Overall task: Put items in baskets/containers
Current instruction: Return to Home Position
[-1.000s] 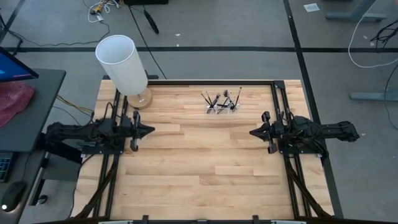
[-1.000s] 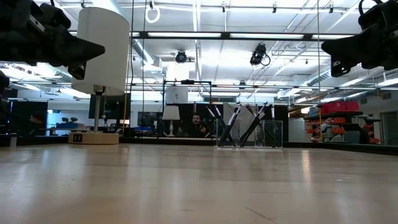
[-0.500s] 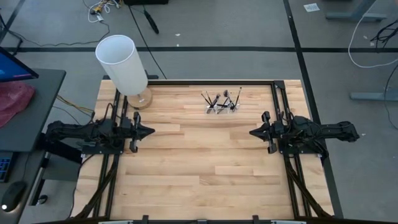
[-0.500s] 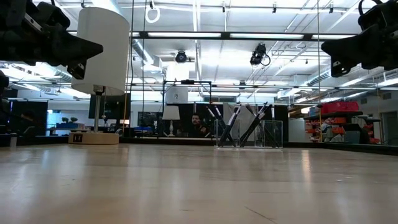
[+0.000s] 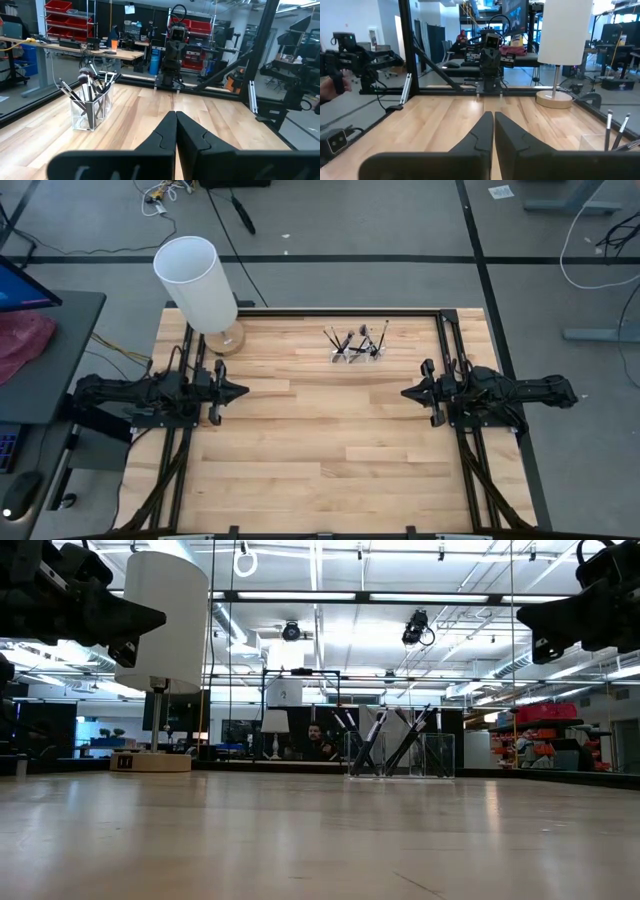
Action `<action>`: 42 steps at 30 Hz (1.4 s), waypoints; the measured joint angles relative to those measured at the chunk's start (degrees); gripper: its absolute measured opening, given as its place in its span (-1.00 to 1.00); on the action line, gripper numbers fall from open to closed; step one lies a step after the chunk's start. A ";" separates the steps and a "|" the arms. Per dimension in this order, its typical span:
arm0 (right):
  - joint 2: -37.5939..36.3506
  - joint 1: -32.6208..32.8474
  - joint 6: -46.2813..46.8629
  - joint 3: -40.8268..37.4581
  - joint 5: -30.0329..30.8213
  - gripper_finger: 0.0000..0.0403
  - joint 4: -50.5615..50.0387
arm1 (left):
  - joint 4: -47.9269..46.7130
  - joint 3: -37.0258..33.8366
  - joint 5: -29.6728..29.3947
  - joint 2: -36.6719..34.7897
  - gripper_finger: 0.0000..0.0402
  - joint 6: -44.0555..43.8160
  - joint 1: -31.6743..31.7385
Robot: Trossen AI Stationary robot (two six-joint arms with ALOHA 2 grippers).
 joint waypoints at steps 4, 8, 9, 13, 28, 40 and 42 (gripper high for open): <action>0.00 0.00 1.29 0.00 0.03 -0.90 0.08 | 0.00 0.00 0.01 0.00 -0.98 0.00 0.00; 0.00 0.00 1.71 0.00 0.02 -0.90 0.13 | 0.00 0.00 0.02 0.00 -0.98 0.00 0.00; 0.00 0.00 1.79 0.00 0.02 -0.90 0.13 | 0.00 0.00 0.02 0.00 -0.98 0.00 0.00; 0.00 0.00 1.22 0.00 0.02 -0.90 0.10 | 0.00 0.00 0.02 0.00 -0.98 0.00 0.00; 0.00 0.00 0.02 -0.02 0.04 -0.90 0.04 | 0.00 0.00 0.02 0.00 -0.97 0.00 0.00; 0.00 0.00 -0.02 -0.02 0.03 -0.90 0.04 | 0.00 0.00 0.04 0.00 -0.97 0.00 0.00; 0.00 0.02 -0.02 -0.02 0.02 -0.90 0.04 | 0.00 0.00 0.02 0.00 -0.97 0.00 0.00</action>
